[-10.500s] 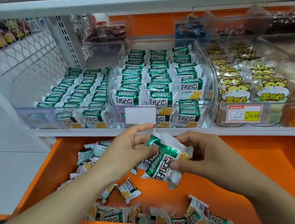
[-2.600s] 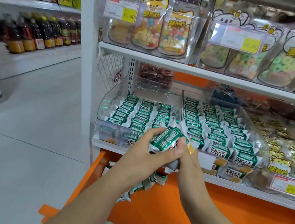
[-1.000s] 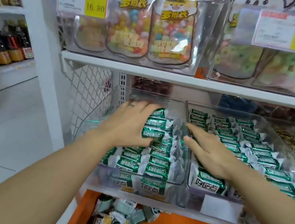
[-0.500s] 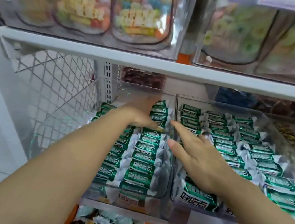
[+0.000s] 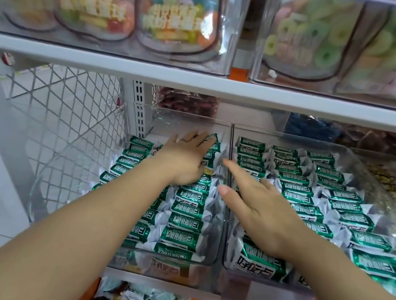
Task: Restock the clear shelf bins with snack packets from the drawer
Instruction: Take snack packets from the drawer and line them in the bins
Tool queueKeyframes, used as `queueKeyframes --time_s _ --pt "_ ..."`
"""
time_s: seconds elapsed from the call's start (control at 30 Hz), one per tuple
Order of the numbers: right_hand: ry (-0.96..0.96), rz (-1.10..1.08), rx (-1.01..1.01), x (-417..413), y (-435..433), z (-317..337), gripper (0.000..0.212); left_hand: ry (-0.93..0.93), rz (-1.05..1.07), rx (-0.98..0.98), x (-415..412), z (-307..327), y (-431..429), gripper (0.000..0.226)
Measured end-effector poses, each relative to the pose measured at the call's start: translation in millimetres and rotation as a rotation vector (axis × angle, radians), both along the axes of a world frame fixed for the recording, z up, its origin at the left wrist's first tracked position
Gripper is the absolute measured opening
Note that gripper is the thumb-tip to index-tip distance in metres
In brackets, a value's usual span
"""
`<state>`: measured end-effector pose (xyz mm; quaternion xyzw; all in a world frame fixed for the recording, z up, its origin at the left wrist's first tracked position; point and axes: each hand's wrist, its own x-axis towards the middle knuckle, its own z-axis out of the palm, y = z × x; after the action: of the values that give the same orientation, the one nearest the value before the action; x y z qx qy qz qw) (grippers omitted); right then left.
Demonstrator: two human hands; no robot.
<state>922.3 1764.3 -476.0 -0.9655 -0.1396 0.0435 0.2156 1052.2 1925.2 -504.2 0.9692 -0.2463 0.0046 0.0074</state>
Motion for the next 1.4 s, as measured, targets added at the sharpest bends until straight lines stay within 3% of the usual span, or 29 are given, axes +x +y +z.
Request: queueKeyframes --time_s 0.37,0.6,0.73,0.83,1.07,1.4 --pt "0.017 -0.006 0.0 0 1 0 0.074 0.084 0.118 -0.008 7 3 -18 0.074" --pt "0.006 -0.01 -0.001 0 1 0 0.07 0.07 0.057 0.016 4 -2 -5 0.072" --pt "0.009 -0.018 -0.011 0 1 0 0.062 0.031 0.058 -0.098 4 -5 -4 0.074" --pt "0.015 -0.014 -0.008 1 1 1 0.066 -0.055 0.032 -0.192 3 -12 -2 0.062" --pt "0.01 -0.014 -0.002 -1 1 1 0.073 -0.012 0.067 -0.294 4 -20 -2 0.05" --pt "0.005 -0.037 -0.024 -2 2 2 0.058 0.02 0.009 -0.102 3 -8 -5 0.051"
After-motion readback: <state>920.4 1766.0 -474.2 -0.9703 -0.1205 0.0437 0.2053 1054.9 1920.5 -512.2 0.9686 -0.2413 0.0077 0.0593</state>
